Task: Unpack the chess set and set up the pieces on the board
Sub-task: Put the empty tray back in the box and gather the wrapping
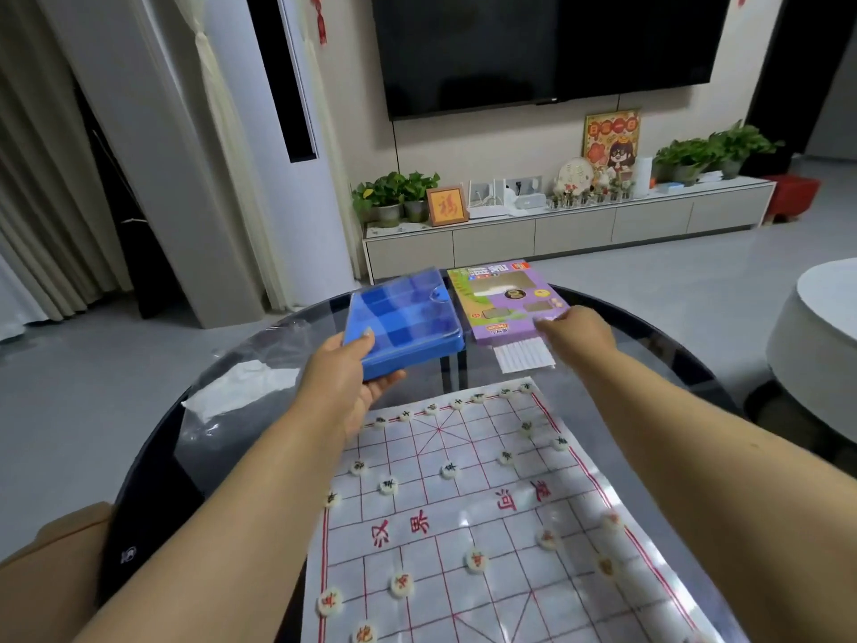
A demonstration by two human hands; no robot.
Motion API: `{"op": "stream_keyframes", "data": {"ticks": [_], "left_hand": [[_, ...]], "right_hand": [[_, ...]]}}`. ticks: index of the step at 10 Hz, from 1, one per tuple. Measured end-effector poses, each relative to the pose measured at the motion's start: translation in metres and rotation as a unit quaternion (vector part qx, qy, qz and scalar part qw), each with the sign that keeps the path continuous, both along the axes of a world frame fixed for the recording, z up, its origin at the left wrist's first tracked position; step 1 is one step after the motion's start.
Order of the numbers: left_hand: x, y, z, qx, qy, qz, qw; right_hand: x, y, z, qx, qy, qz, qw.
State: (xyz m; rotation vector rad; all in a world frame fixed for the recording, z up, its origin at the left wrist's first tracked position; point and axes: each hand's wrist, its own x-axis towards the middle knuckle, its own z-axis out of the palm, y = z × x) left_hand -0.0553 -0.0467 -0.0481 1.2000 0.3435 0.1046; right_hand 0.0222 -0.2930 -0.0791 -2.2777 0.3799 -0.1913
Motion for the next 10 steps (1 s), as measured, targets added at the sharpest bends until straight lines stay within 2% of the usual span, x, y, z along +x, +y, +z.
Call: {"op": "stream_keyframes", "data": {"ticks": [2, 3, 4, 5, 6, 7, 8, 9, 10], "left_hand": [[0.022, 0.000, -0.017, -0.006, 0.007, 0.002, 1.000], [0.030, 0.002, -0.025, -0.002, 0.010, 0.005, 1.000], [0.034, 0.005, -0.030, -0.007, 0.011, 0.012, 1.000], [0.035, 0.007, -0.034, -0.010, 0.011, 0.019, 1.000], [0.037, 0.009, -0.034, -0.017, 0.011, 0.025, 0.999], [0.037, 0.012, -0.032, -0.019, 0.012, 0.034, 0.999], [0.035, 0.015, -0.028, -0.025, 0.010, 0.041, 0.999], [0.034, 0.019, -0.024, -0.034, 0.011, 0.054, 0.998], [0.036, 0.025, -0.021, -0.043, 0.016, 0.076, 0.996]], "right_hand": [[0.037, 0.005, -0.045, -0.176, 0.098, 0.013, 0.979], [0.051, 0.011, -0.055, -0.209, 0.144, -0.028, 0.967], [0.065, 0.011, -0.056, -0.187, 0.186, -0.047, 0.963], [0.071, 0.007, -0.051, -0.138, 0.202, -0.053, 0.968], [0.071, 0.005, -0.041, -0.061, 0.170, -0.033, 0.983], [0.076, 0.000, -0.034, -0.002, 0.193, -0.030, 0.981], [0.077, -0.004, -0.032, 0.212, 0.110, -0.073, 0.968], [0.064, 0.000, -0.018, 0.267, 0.114, -0.090, 0.953], [0.057, 0.014, -0.003, 0.276, 0.110, -0.048, 0.954]]}}
